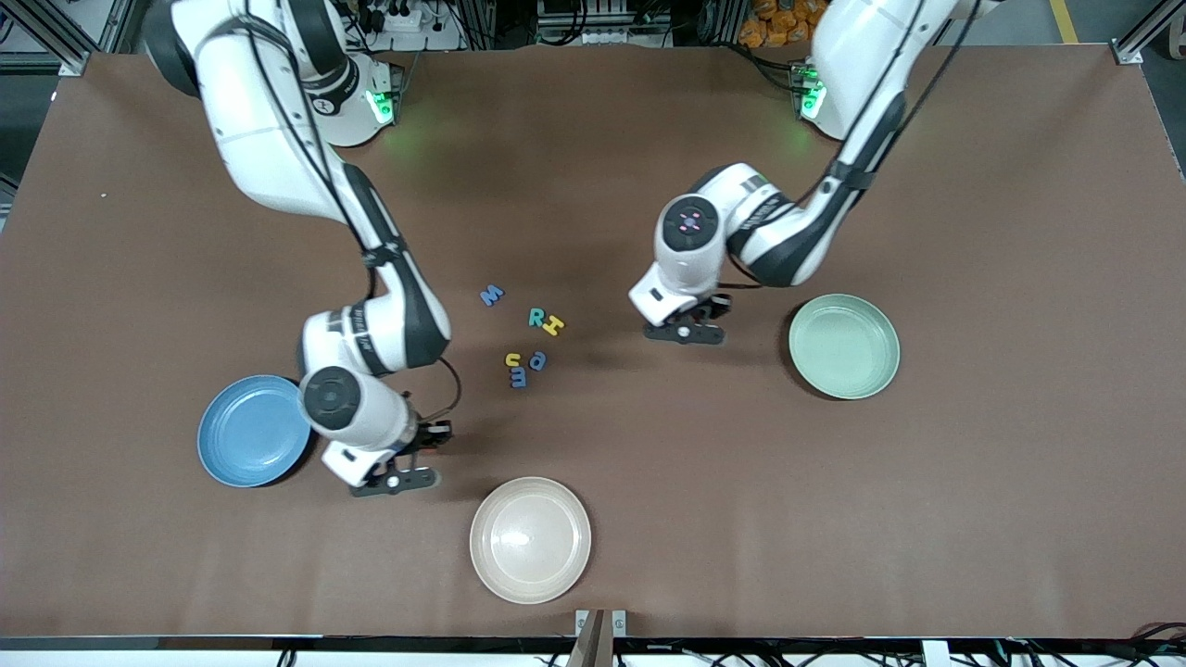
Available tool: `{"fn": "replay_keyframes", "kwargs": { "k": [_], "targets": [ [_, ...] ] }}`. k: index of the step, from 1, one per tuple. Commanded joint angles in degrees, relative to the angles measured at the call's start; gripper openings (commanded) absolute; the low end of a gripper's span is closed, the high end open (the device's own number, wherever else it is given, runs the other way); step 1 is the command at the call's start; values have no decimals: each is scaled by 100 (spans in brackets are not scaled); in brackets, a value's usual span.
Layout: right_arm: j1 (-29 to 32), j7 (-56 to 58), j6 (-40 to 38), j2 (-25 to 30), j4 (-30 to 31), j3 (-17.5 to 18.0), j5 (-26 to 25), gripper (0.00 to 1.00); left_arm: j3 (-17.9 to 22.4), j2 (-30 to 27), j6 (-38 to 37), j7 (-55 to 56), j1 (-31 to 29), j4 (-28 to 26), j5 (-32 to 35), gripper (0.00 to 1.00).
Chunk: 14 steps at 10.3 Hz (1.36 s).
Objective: Sort upper and lower case letters into plates
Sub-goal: 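Drop the Q on the green plate while the right gripper places the m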
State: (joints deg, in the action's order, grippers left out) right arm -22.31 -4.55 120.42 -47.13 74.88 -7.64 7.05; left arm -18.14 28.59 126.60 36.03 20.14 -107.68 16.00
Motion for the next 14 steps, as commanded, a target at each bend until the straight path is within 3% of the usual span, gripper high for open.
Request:
{"fn": "replay_keyframes", "kwargs": {
  "k": [1, 4, 6, 7, 8, 9, 11, 14],
  "targets": [
    [515, 951, -684, 502, 149, 61, 95, 0, -75, -493, -319, -1251, -710, -462, 70, 27],
    [1463, 2514, -1056, 521, 228, 52, 60, 0, -119, -880, -259, -2650, -1713, -1122, 61, 27],
    [1965, 3580, -1047, 494, 229, 43, 25, 0, -608, -881, 161, -2873, -2537, -1517, 70, 28],
    [2063, 3732, -1047, 494, 229, 43, 25, 0, -820, -846, 616, -3039, -3020, -1772, 70, 39],
    [2038, 3681, -1056, 494, 220, 43, 16, 69, -944, -803, 725, -3388, -3295, -1783, 70, 86],
    [2125, 3655, -1047, 468, 228, 43, 51, 100, -963, -802, 726, -3392, -3315, -1774, 61, 100],
    [2083, 3524, -1056, 468, 202, 78, 104, 100, -1067, -793, 717, -3209, -3245, -1661, -175, 100],
    [1013, 1050, -1065, 477, 220, 78, 60, 100, -1541, -575, 709, -1835, -2966, -1231, -413, 100]
  ]
}}
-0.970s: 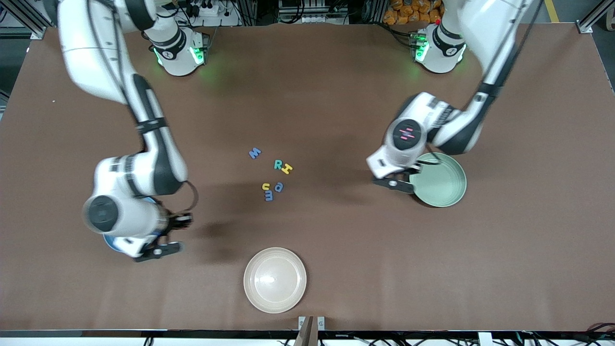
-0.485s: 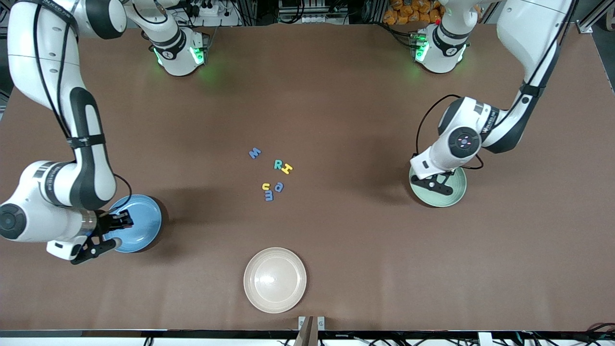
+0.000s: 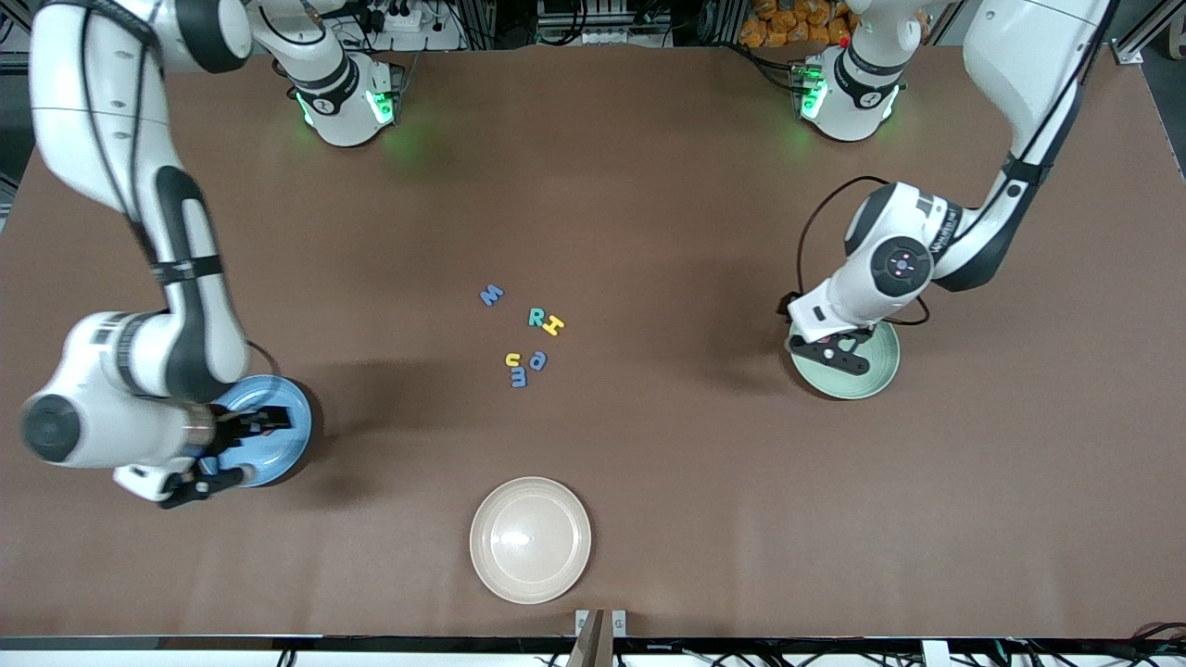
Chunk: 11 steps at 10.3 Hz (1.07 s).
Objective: Sort upper and lower case letters into plates
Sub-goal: 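Drop the Q on the green plate while the right gripper places the m, then move the left gripper over the yellow H in the letter pile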
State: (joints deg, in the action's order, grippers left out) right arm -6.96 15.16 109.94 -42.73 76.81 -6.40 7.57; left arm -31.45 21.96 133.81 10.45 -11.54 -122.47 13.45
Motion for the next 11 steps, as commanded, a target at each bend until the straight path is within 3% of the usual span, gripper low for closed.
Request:
{"fn": "replay_keyframes", "kwargs": {
  "k": [1, 3, 5, 8, 11],
  "targets": [
    [-795, -1354, 1, 37, 19, -45, 51, 100, -256, 202, -13, 1652, 648, 520, -167, 100],
    [-1340, -1760, 80, 28, 10, -36, 69, 100, -230, 710, -22, 2852, 1371, 1240, -150, 100],
    [-1816, -2401, 395, 11, 36, -36, 69, 100, -222, 1124, -22, 4020, 1723, 1681, -141, 100],
    [-1827, -2448, 432, 2, 45, -36, 69, 100, -161, 1730, -13, 6759, 2408, 2339, -97, 100],
    [-2089, -2719, 694, -7, 132, -36, 394, 100, 777, 1995, -5, 8801, 3611, 2789, -141, 100]
  ]
}}
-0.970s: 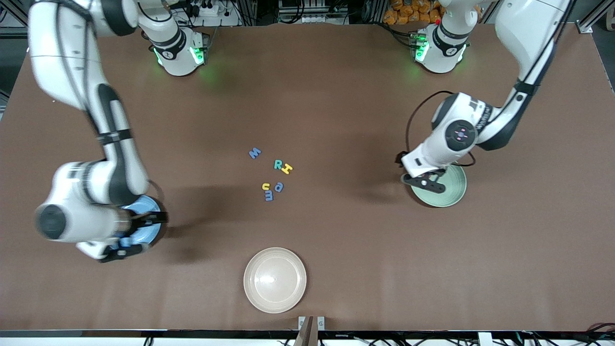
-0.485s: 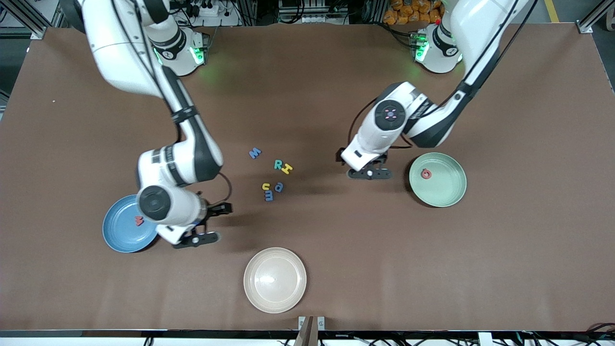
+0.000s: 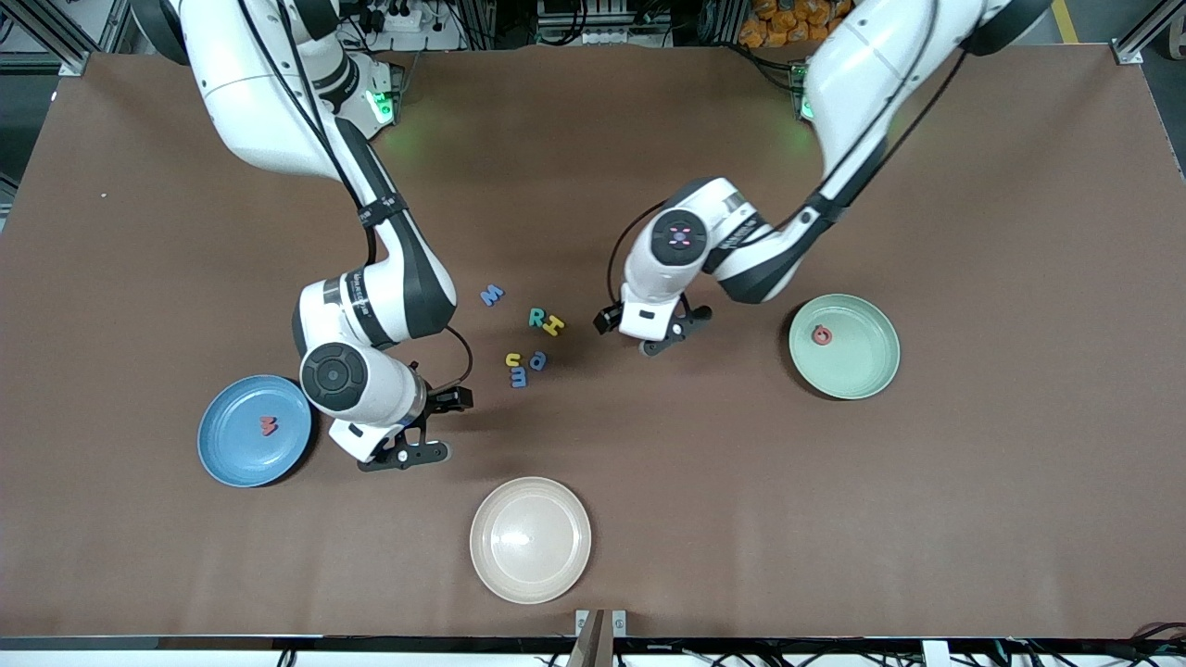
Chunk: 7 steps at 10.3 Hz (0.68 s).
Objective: Sort upper and lower case letters into plates
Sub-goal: 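Move the left gripper over the yellow H in the letter pile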
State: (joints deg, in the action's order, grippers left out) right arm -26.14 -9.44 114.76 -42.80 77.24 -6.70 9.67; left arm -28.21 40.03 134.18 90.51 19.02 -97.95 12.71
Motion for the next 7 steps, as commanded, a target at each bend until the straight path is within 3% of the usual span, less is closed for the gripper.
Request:
{"fn": "replay_keyframes", "kwargs": {
  "k": [1, 7],
  "targets": [
    [-163, -287, 292, 0, 107, -7, 185, 100, 604, 328, -32, 1132, 742, 477, -119, 100],
    [539, 935, 109, 79, 257, -94, 54, 100, 606, 1207, 3, 1953, 1243, 1655, -471, 100]
  ]
}}
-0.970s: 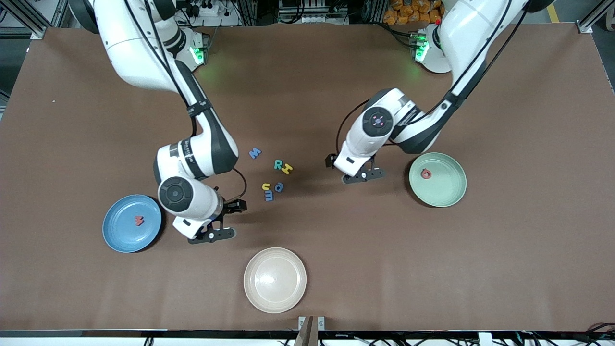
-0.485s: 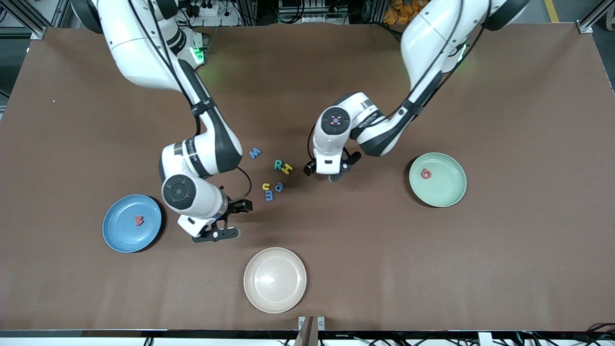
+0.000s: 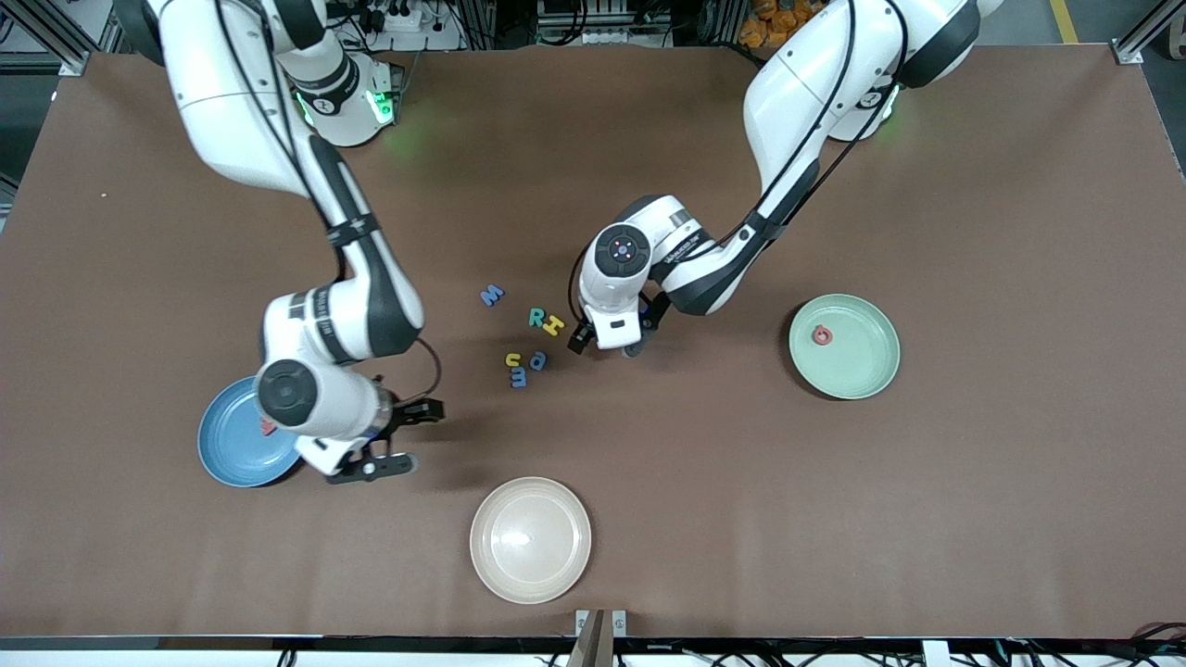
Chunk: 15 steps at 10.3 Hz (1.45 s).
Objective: Sort upper and lower case letters into plates
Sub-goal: 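Move the left gripper over the yellow H in the letter pile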
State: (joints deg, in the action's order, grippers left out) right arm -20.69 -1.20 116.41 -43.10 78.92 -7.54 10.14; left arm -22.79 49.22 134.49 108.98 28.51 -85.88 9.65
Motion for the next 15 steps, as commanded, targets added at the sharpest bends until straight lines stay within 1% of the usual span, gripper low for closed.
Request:
{"fn": "replay_keyframes", "kwargs": {
  "k": [1, 3, 5, 6, 8, 9, 10, 12, 13, 14, 15],
  "targets": [
    [-5, 119, -66, 109, 97, -123, -152, 100, 73, 307, -37, 62, 435, 492, -166, 100],
    [13, 120, -83, 100, 141, -142, -259, 100, 73, 394, -55, -53, 454, 702, -174, 100],
    [21, 120, -83, 109, 150, -142, -267, 100, 64, 684, -46, -53, 515, 1098, -183, 100],
    [21, 120, -83, 100, 150, -142, -267, 100, 73, 798, -46, -35, 629, 1212, -192, 100],
    [21, 120, -83, 100, 150, -142, -267, 100, 73, 869, -46, -17, 639, 1257, -192, 91],
    [21, 120, -83, 100, 150, -142, -267, 100, 73, 939, -37, -17, 656, 1301, -192, 90],
    [21, 120, -75, 100, 150, -142, -267, 100, 73, 992, -37, -9, 674, 1328, -201, 84],
    [21, 120, -74, 100, 150, -142, -267, 100, 82, 1002, -37, -17, 674, 1345, -192, 74],
    [21, 111, -74, 100, 150, -142, -267, 100, 82, 1002, -46, -17, 665, 1345, -192, 68],
    [13, 111, -83, 100, 150, -142, -267, 100, 82, 1002, -54, -26, 656, 1337, -192, 65],
    [-5, 111, -75, 100, 150, -142, -267, 100, 90, 993, -55, -35, 648, 1328, -192, 65]
  ]
}}
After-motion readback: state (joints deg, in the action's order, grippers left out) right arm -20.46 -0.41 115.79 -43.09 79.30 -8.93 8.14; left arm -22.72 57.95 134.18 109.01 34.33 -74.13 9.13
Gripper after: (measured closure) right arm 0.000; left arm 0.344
